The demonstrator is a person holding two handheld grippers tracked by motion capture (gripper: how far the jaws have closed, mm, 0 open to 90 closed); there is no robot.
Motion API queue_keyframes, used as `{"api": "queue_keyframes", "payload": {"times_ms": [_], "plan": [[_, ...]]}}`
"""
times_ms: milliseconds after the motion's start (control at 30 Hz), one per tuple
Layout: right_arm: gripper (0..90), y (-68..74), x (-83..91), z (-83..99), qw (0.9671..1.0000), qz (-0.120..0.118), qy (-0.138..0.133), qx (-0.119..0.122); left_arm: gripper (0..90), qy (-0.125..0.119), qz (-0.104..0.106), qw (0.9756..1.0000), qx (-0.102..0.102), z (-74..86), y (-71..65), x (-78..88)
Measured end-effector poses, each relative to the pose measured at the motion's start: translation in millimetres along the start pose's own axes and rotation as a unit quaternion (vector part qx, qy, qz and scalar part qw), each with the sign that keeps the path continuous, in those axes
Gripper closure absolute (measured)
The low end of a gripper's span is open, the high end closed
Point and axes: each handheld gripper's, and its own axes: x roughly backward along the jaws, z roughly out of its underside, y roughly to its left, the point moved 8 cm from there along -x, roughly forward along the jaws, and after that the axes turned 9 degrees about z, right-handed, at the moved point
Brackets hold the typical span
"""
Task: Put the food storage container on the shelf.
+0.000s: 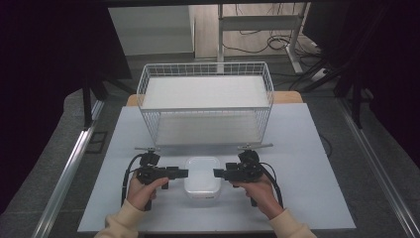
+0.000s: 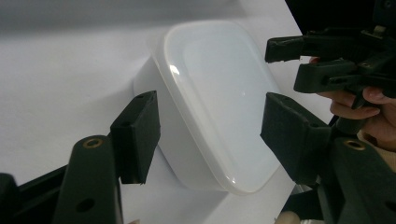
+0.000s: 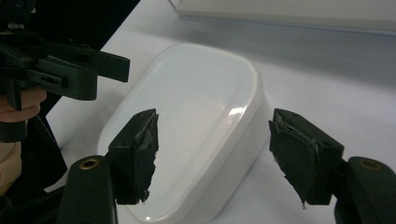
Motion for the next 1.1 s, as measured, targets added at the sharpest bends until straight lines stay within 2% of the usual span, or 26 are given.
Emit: {"api": "queue_keyframes", "payload": {"times_ms": [100,233,400,567,633,667,767,867,900,967,1100], "plan": [[33.5,0.6,-3.8,2.7,1.0000,-0.001,0.006,-0.004,38.4,0.010,0.011,0.9998,0.011,2.9,2.5,-5.4],[34.1,1.6,-6.4,5.2,0.9999,-0.005,0.011,-0.007,39.4,0.011,0.015,0.9998,0.012,3.5,2.0,-7.9],[36.8,2.7,-10.9,8.8,0.9995,-0.012,0.018,-0.021,40.0,0.013,0.018,0.9996,0.017,3.8,2.5,-11.9],[42.9,1.7,-13.6,10.4,0.9989,-0.021,0.020,-0.037,45.1,0.025,0.025,0.9991,0.023,7.2,2.6,-17.1],[46.0,2.4,-12.8,10.1,0.9987,-0.024,0.018,-0.041,45.7,0.026,0.013,0.9995,0.013,7.8,1.3,-17.5],[50.4,2.2,-12.2,10.1,0.9990,-0.018,0.016,-0.039,46.5,0.026,0.010,0.9995,0.011,8.1,1.3,-17.5],[55.9,0.1,-10.2,10.5,0.9991,-0.012,0.011,-0.038,52.7,0.024,0.006,0.9996,0.011,8.4,1.2,-15.5],[64.3,-1.3,-4.0,10.6,0.9974,-0.027,0.000,-0.066,63.0,0.019,0.004,0.9998,0.007,8.0,0.5,-12.6],[64.3,-1.3,-4.0,10.6,0.9974,-0.027,0.000,-0.066,63.0,0.017,0.006,0.9998,0.005,7.9,-0.2,-11.1],[68.0,-2.1,0.2,9.8,0.9964,-0.032,-0.011,-0.077,68.5,0.006,0.012,0.9999,0.007,7.3,-2.0,-8.8],[71.3,1.5,6.7,10.7,0.9965,-0.032,-0.023,-0.074,72.1,-0.001,0.017,0.9999,0.004,7.9,-3.8,-6.1]]}}
